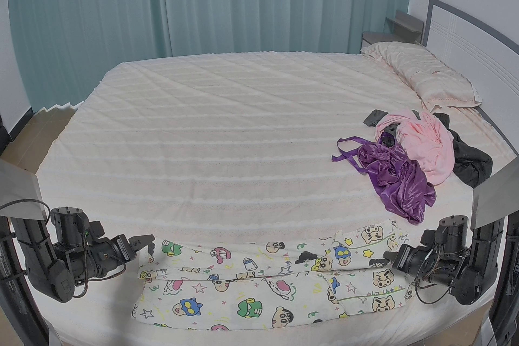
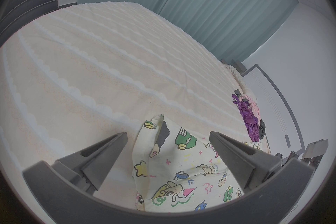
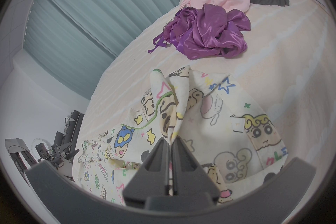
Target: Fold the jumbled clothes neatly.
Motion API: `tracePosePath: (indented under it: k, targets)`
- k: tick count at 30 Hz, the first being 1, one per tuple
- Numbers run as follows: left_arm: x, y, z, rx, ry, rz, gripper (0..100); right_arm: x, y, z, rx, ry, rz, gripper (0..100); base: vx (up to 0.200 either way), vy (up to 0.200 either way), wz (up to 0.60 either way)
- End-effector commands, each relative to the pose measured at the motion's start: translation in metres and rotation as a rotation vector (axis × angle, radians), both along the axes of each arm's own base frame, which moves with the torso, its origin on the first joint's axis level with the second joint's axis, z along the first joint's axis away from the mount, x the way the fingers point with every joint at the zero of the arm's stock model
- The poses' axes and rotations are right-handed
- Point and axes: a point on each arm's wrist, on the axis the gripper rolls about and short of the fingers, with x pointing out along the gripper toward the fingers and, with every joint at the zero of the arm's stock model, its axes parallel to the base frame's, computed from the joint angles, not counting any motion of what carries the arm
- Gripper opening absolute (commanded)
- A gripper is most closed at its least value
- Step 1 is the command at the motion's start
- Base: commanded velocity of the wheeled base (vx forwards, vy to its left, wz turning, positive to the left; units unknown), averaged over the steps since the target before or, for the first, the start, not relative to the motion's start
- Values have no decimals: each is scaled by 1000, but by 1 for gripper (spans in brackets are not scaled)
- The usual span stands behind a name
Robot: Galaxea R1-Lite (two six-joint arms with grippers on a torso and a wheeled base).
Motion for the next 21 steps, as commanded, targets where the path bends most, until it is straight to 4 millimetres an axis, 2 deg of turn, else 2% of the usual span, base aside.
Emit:
tracePosePath:
  k: [1, 8, 12, 14, 16, 18, 21]
  targets:
    - [0, 0, -1, -1, 7, -1, 100, -1, 0, -2, -4, 7, 2, 100, 0, 0, 0]
    - [0, 0, -3, 1, 12, -2, 100, -10, -3, 4, -16, 13, -19, 100, 0, 0, 0]
    - [0, 0, -3, 1, 12, -2, 100, -13, -7, 18, -14, -43, -46, 100, 0, 0, 0]
    - [0, 0, -3, 1, 12, -1, 100, -12, -6, 35, -2, -124, -48, 100, 0, 0, 0]
    - [0, 0, -3, 1, 12, -2, 100, -11, -5, 38, 1, -142, -43, 100, 0, 0, 0]
    - [-1, 0, -3, 1, 13, -2, 100, -8, 0, 42, 6, -173, -23, 100, 0, 0, 0]
    - [-1, 0, -3, 0, 16, -2, 100, 8, 14, 44, 28, -220, 12, 100, 0, 0, 0]
